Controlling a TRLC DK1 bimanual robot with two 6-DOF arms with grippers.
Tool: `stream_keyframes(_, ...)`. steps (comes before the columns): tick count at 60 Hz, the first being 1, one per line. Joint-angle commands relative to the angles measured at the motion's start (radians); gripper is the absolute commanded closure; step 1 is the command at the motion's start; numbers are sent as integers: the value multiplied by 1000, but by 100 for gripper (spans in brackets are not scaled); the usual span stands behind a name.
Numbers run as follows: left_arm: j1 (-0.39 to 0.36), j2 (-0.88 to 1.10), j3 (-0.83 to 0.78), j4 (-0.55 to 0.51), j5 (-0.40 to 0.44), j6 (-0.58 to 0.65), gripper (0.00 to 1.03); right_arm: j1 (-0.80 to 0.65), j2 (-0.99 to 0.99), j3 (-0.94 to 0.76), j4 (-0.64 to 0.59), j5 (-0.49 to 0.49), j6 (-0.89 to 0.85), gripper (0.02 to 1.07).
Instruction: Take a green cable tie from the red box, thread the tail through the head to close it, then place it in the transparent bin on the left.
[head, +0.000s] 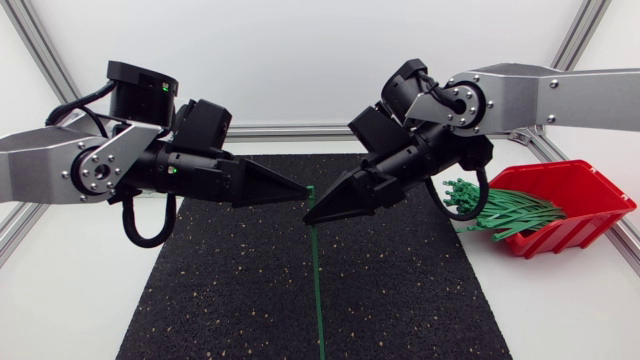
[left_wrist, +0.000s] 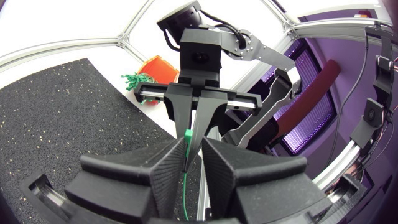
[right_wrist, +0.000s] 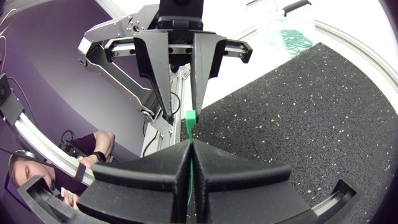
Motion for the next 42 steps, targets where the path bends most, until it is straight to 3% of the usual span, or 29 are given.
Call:
stream_keyframes(1,-12,-14,3,21,19,-19,80,0,-12,-13,-4,3,22,101)
stream_keyframes(39,-49,20,-14,49,15,-16,81,0,-47,-21,4,-1,29,101)
stream_keyframes(42,-49,20,-11,49,13,-15,84,1,-47,-24,5,-1,28,101)
